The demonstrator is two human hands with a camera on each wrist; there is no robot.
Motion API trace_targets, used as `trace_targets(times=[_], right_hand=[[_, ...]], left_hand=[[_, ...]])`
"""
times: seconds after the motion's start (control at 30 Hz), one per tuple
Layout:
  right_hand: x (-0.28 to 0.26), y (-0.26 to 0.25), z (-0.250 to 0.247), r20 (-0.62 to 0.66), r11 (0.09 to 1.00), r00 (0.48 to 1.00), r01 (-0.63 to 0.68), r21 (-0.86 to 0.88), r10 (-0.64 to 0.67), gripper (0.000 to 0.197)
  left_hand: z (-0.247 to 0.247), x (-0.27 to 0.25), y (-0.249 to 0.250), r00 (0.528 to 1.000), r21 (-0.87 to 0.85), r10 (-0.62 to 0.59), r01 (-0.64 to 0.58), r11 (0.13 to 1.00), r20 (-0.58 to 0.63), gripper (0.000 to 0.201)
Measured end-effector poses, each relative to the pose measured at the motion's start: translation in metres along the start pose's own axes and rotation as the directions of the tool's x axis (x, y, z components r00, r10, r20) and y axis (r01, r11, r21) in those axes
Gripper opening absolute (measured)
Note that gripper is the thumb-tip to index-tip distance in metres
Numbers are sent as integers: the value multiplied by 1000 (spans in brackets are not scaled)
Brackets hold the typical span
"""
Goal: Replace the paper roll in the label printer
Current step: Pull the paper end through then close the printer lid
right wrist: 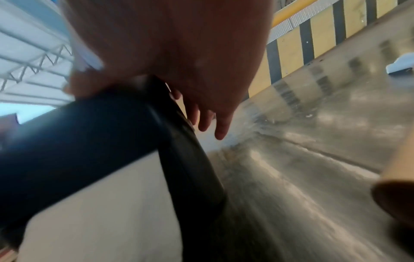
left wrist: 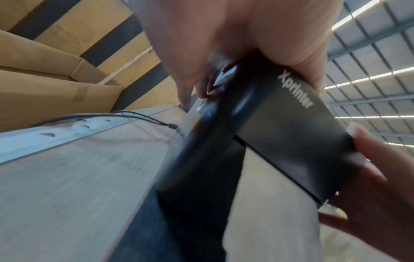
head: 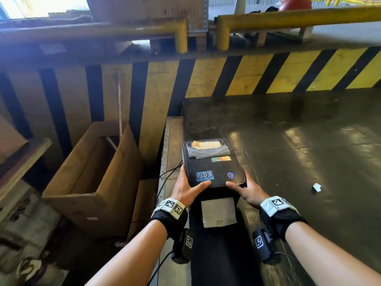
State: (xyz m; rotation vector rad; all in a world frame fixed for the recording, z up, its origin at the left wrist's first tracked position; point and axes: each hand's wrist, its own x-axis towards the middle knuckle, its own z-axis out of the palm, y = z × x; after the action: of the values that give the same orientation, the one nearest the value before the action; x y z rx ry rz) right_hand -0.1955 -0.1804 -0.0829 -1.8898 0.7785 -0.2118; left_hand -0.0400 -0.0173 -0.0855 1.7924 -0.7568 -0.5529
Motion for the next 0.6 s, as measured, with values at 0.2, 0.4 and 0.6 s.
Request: trace_targets(times=[0.2,0.4,0.6], right_hand=[[4,6,4,-6,996,1000,14,87,-13,107],[0,7,5,-22,992,1000,9,124,-6,99],[-2,4,7,-38,987,999,-5,162,11,104]], left_hand=[[3,4,-11,1000,-86,-15,14,996,-4,99],[6,6,-19,1000,-147,-26,24,989,-9,99],[8,8,-25,999,-168,-35,33,985,-8,106]])
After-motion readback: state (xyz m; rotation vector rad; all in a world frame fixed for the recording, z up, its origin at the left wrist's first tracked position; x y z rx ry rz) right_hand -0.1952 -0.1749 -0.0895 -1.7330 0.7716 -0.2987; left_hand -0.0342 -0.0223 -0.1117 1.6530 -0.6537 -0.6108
